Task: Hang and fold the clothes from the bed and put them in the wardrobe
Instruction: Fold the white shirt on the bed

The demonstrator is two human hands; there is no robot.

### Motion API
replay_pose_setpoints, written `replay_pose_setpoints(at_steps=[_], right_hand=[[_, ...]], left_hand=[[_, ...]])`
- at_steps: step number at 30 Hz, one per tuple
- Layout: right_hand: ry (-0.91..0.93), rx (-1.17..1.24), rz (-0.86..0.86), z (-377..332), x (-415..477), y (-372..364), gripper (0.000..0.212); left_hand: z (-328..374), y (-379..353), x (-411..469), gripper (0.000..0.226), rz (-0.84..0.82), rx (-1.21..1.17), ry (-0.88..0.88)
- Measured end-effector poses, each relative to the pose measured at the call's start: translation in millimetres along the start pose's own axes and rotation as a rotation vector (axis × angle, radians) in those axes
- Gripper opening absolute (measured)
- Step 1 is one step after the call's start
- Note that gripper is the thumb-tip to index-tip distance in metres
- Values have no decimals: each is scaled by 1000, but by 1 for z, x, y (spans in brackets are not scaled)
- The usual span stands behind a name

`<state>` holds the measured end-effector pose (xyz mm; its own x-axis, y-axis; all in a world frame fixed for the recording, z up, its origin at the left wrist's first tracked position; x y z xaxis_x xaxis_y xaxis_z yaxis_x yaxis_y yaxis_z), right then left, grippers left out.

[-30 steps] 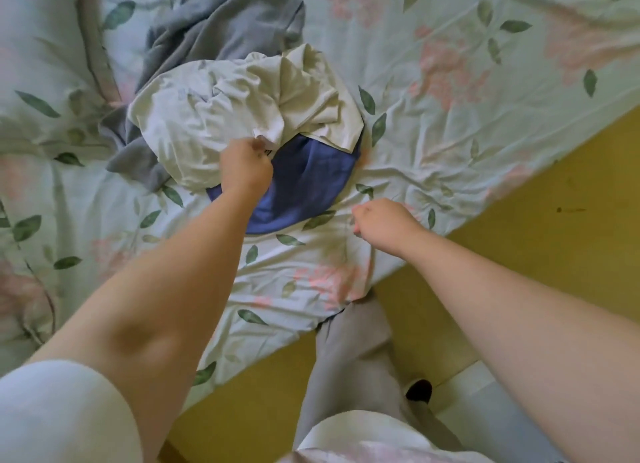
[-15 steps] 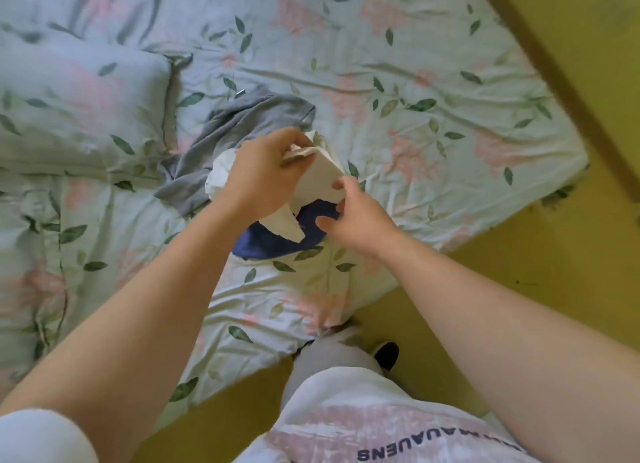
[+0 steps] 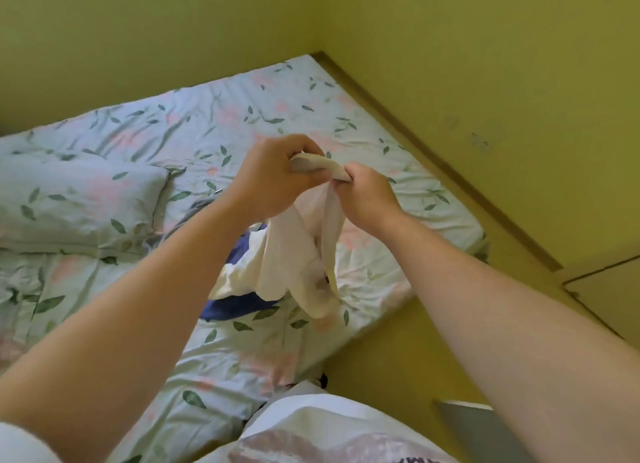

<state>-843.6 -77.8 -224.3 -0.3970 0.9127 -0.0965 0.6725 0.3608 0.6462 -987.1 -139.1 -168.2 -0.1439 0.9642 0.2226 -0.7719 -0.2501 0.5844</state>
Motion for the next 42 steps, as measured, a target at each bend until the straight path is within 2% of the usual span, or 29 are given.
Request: replay_pose_setpoints(at_steps=[2, 5, 9, 11, 14, 15, 19, 22, 24, 26, 29, 32, 36, 39, 42], right_hand=[[13, 37, 70, -4, -6, 28, 25], [23, 43, 72, -7, -19, 51, 21], [50, 81, 101, -3, -37, 70, 33], [79, -12, 148, -3, -42, 83, 39], [106, -48, 233, -5, -47, 107, 17], [113, -36, 244, -5, -49, 115, 18], [122, -4, 205, -4, -55, 141, 21], [75, -47, 183, 9, -60, 157, 27], [37, -159, 194, 20, -62, 166, 28], [-32, -304, 236, 36, -64, 176, 26], [-181, -481, 276, 66, -70, 192, 16], [-336, -508, 292, 92, -78, 216, 3], [-411, -508, 270, 91, -73, 245, 14], [-484, -669, 131, 74, -73, 258, 24], [-515, -782, 104, 63, -75, 275, 27]], left_hand=[[17, 2, 3, 23, 39, 44, -13], [48, 4, 11, 15, 102, 49, -31], [100, -5, 23, 4, 100, 113, -88], [122, -11, 28, 11, 110, 170, -123], [147, -19, 33, 16, 156, 233, -198], [154, -23, 33, 20, 153, 231, -232], [176, -55, 31, 39, 10, 261, -361], [184, -61, 41, 45, 6, 172, -302], [190, -58, 50, 48, 50, 44, -225], [204, -57, 56, 50, 80, -17, -238], [224, -52, 64, 51, 128, -76, -271], [231, -46, 74, 54, 155, -175, -230], [233, -49, 82, 50, 152, -102, -243], [224, -43, 89, 47, 193, -79, -208], [217, -40, 93, 46, 197, -48, -200]])
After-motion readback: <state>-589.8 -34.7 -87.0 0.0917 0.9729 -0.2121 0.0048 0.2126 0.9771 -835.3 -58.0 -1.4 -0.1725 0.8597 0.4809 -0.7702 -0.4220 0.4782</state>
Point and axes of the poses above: each hand's wrist, its own x-axis towards the middle knuckle, its own y-axis out of the back of the hand, z = x × y, the point moved 9 cm from there along x, towards the middle knuckle, and after that the axes turned 1 degree about -x, right-handed, at the moved point
